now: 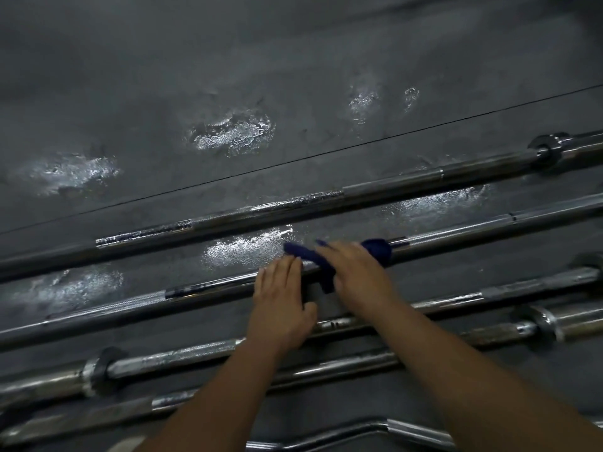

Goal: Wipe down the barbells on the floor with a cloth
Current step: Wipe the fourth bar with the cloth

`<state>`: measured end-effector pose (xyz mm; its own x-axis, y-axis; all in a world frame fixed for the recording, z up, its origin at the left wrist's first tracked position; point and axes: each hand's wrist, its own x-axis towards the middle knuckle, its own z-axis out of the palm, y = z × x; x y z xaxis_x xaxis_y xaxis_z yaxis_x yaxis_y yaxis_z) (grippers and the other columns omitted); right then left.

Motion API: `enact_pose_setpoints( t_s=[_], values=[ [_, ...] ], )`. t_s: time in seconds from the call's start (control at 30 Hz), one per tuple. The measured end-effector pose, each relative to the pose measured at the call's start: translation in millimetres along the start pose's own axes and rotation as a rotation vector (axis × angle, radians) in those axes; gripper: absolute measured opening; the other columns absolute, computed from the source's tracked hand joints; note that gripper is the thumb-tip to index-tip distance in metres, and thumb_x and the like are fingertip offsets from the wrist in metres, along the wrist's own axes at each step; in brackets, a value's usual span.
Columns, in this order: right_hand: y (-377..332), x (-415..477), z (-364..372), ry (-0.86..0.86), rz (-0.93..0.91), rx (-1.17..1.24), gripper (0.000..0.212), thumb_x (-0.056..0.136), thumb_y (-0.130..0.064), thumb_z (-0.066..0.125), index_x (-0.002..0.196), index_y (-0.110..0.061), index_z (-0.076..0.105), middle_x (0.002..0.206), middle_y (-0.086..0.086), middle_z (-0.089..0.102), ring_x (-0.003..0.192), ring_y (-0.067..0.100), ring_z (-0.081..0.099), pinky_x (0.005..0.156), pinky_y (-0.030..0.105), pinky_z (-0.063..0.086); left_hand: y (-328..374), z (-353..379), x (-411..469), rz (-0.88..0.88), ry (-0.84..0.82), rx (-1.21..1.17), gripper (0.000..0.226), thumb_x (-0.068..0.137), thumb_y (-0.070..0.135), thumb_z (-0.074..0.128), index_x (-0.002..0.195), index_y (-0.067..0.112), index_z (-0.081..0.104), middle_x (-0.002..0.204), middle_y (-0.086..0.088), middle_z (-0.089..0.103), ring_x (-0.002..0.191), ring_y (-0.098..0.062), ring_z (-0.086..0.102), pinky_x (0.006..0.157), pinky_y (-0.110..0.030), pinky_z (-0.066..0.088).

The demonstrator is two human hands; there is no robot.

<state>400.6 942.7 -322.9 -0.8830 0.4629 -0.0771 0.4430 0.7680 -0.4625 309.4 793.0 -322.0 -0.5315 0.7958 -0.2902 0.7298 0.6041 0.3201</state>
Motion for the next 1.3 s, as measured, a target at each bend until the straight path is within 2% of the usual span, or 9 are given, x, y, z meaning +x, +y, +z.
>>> enact_pose_setpoints(
  t_s=[0.1,0.23,0.3,0.43,0.6,0.8,0.97,1.1,1.3],
  values=[
    [8.3,7.5,-19.8,0.068,0.337,0.244,0.073,0.08,0.0,0.046,0.143,-0.035,0.04,0.122,0.007,0.062,0.104,0.03,0.06,0.09,0.033,0.045,-6.2,-2.6,1.2,0.039,-0.004,-0.011,0.087,0.075,0.047,0.031,0.157,0.017,0.021,0.163,-0.002,0.019,0.15,-0.02,0.011,0.121,-0.032,-0.009],
    [-11.5,14.8,-35.2,0.446,0.549,0.85,0.062,0.079,0.011,0.039,0.124,-0.031,0.045,0.119,0.003,0.054,0.098,0.017,0.057,0.088,0.026,0.047,-4.9,-1.1,1.5,0.025,-0.002,-0.006,0.091,0.071,0.051,0.023,0.156,0.018,0.023,0.162,-0.002,0.022,0.149,-0.02,0.014,0.124,-0.038,-0.001],
    [4.2,11.2,-27.7,0.563,0.573,0.565,0.049,0.079,0.009,0.041,0.116,-0.021,0.055,0.127,0.009,0.049,0.11,0.022,0.052,0.099,0.024,0.039,-2.4,-1.8,2.8,0.005,-0.005,-0.027,0.092,0.07,0.052,0.022,0.155,0.018,0.025,0.161,-0.001,0.024,0.148,-0.02,0.016,0.123,-0.038,0.003],
    [25.6,-1.8,0.2,0.3,0.438,-0.151,0.038,0.081,-0.025,0.044,0.109,-0.014,0.068,0.128,0.015,0.055,0.12,0.034,0.049,0.103,0.051,0.037,-1.7,-2.5,3.4,0.01,-0.004,-0.022,0.09,0.07,0.051,0.025,0.154,0.016,0.028,0.16,-0.003,0.027,0.147,-0.022,0.02,0.123,-0.039,0.004],
    [-24.9,2.7,12.6,0.118,-0.019,-0.19,0.039,0.074,-0.042,0.046,0.097,-0.019,0.067,0.11,0.006,0.063,0.103,0.026,0.057,0.106,0.046,0.029,-5.2,-1.0,2.9,0.04,0.009,-0.038,0.084,0.075,0.046,0.032,0.151,0.012,0.033,0.156,-0.007,0.034,0.145,-0.025,0.025,0.123,-0.042,0.008],
    [54.6,0.4,-25.2,0.32,0.511,-0.148,0.031,0.065,-0.014,0.058,0.09,0.001,0.067,0.115,0.018,0.06,0.101,0.04,0.055,0.091,0.044,0.043,-4.8,-6.9,1.3,0.015,-0.034,-0.045,0.087,0.074,0.047,0.032,0.155,0.018,0.025,0.163,-0.001,0.021,0.149,-0.021,0.014,0.124,-0.035,-0.001],
    [0.6,-5.7,-1.6,0.136,0.015,-0.117,0.061,0.054,-0.007,0.063,0.114,-0.014,0.065,0.099,0.008,0.068,0.088,0.032,0.063,0.079,0.038,0.051,-1.8,-5.2,4.2,0.013,-0.002,-0.031,0.084,0.071,0.048,0.033,0.148,0.015,0.035,0.156,-0.004,0.033,0.144,-0.024,0.026,0.122,-0.041,0.011],
    [53.8,-1.7,-31.7,0.272,0.518,-0.118,0.049,0.065,-0.014,0.045,0.106,-0.018,0.07,0.102,0.011,0.066,0.094,0.036,0.059,0.083,0.041,0.048,-5.0,-9.9,4.5,0.014,-0.038,-0.039,0.084,0.074,0.046,0.033,0.152,0.016,0.031,0.159,-0.004,0.029,0.146,-0.023,0.022,0.123,-0.037,0.008],
    [19.4,4.7,-11.0,0.014,0.073,-0.195,0.045,0.066,-0.028,0.055,0.109,-0.02,0.067,0.101,0.009,0.067,0.092,0.033,0.061,0.082,0.038,0.048,-0.8,-8.1,4.2,-0.008,-0.021,-0.031,0.082,0.072,0.045,0.036,0.147,0.014,0.038,0.152,-0.006,0.038,0.141,-0.026,0.031,0.121,-0.041,0.015]
  ],
)
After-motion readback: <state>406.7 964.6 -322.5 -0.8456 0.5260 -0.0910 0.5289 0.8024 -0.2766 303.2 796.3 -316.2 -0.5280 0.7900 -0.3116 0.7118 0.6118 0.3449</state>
